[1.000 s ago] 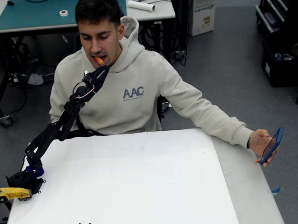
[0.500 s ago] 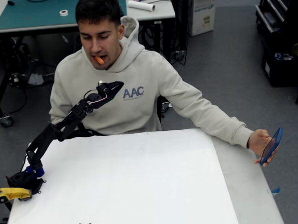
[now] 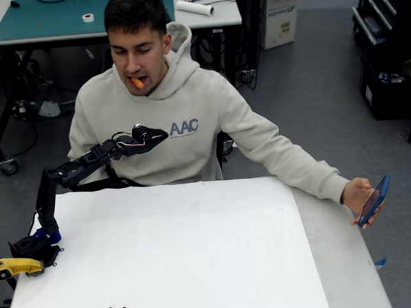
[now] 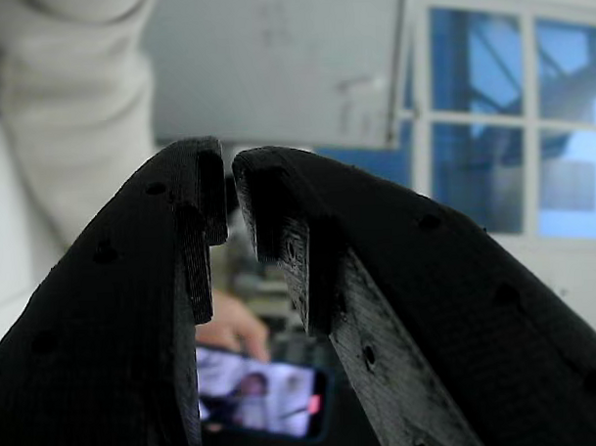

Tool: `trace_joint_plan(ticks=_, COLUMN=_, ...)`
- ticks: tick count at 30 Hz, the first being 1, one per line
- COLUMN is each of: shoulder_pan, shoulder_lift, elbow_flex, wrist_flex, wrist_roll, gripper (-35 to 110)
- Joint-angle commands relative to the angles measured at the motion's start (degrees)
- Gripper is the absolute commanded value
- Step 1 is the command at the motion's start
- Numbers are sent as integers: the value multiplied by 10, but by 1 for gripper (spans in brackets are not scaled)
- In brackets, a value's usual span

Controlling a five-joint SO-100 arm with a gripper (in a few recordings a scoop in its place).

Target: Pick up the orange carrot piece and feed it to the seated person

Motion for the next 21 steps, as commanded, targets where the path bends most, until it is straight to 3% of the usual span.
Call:
trace_joint_plan(ticks=1, shoulder_pan=7, shoulder_lift=149, elbow_flex=114, wrist_flex=-11, wrist_roll=-2, gripper=-3)
trace_joint_plan(ticks=21, shoulder_pan=4, shoulder_lift=526, elbow_flex=598, wrist_flex=-12, wrist_roll=323, gripper=-3)
